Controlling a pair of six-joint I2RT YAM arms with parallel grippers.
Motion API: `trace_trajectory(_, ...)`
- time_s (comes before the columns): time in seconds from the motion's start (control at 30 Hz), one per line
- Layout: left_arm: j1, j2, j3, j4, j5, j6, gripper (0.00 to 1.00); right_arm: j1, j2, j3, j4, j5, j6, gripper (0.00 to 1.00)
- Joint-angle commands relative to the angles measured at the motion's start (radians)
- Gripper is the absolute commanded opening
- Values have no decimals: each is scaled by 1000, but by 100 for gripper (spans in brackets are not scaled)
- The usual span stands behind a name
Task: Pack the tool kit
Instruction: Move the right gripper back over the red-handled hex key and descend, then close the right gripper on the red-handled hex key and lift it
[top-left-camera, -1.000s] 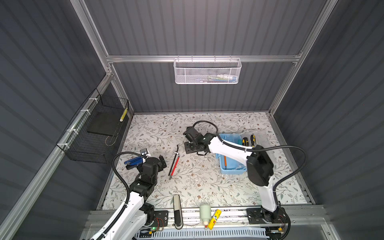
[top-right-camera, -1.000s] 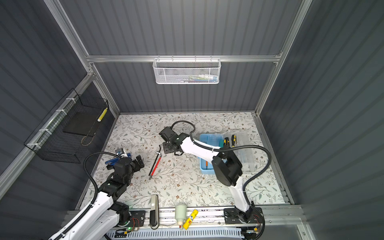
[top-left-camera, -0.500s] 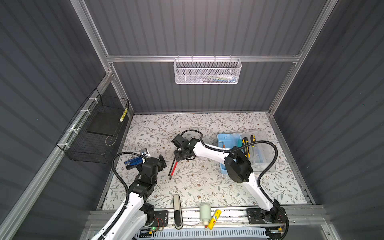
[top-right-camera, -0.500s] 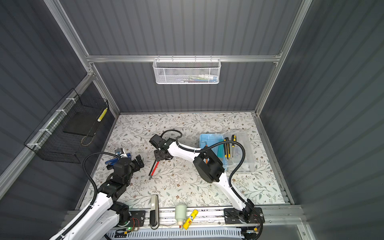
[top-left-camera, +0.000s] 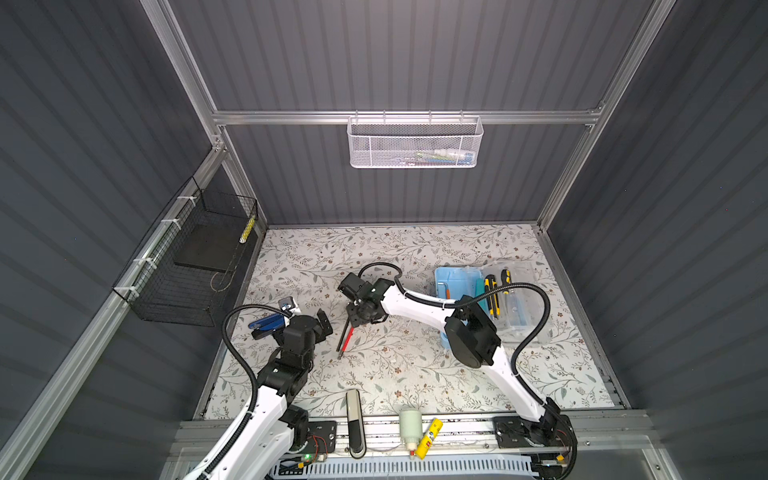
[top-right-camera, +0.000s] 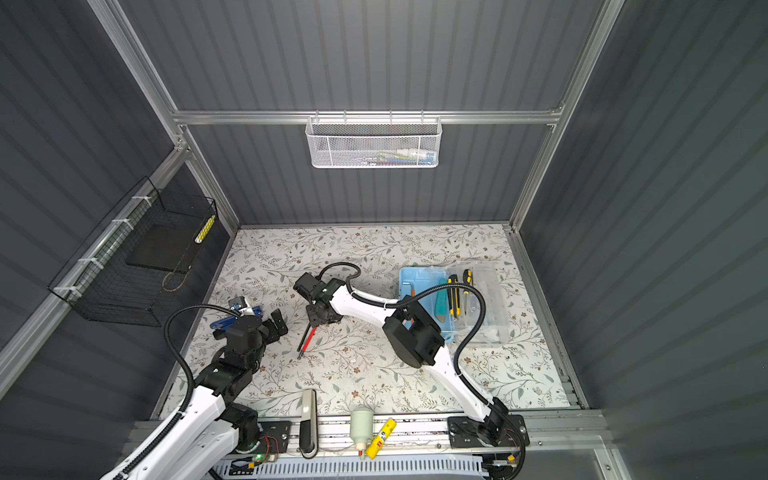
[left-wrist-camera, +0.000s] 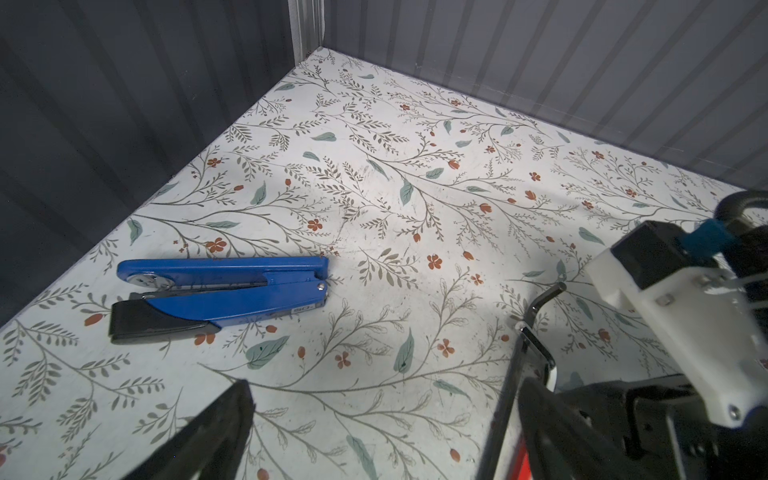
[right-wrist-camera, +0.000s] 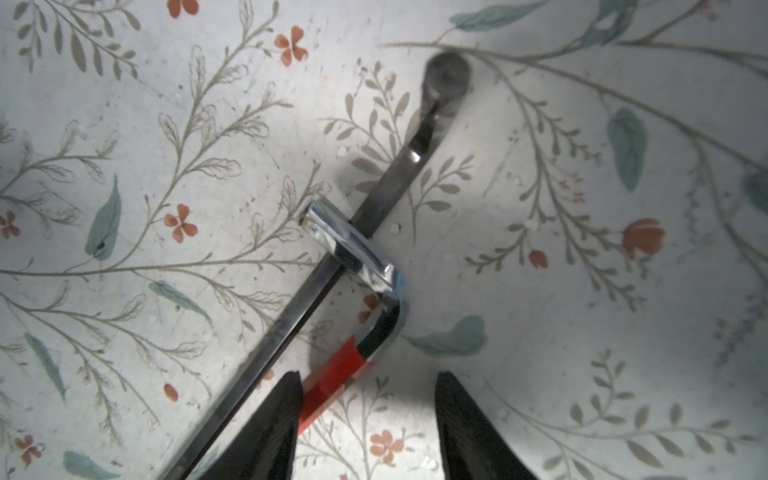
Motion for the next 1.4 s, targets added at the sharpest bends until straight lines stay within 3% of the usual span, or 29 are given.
trace_trajectory(0.0,6,-9,-12,12,0,13,99,9,23,7,-74,29,-10,54)
trace_trajectory(0.23,6,-14,-15,12,0,13,99,2,3,-30,-130,78,-67,53)
trace_trajectory(0.53,6,-11,-13,12,0,13,99,-55,-74,-198,18,-32,-23,47)
trace_trajectory(0.87,6,-12,-14,12,-2,12,99,-116,-94,-119,-31,-18,-133,52)
trace_trajectory(1.13,7,-31,-18,1,-15,4,99,7,-190,-252,51,-77,67,67)
trace_trajectory(1.37,6,-35,-20,0,-16,2,99,71,-127,-202,46,-76,144,70)
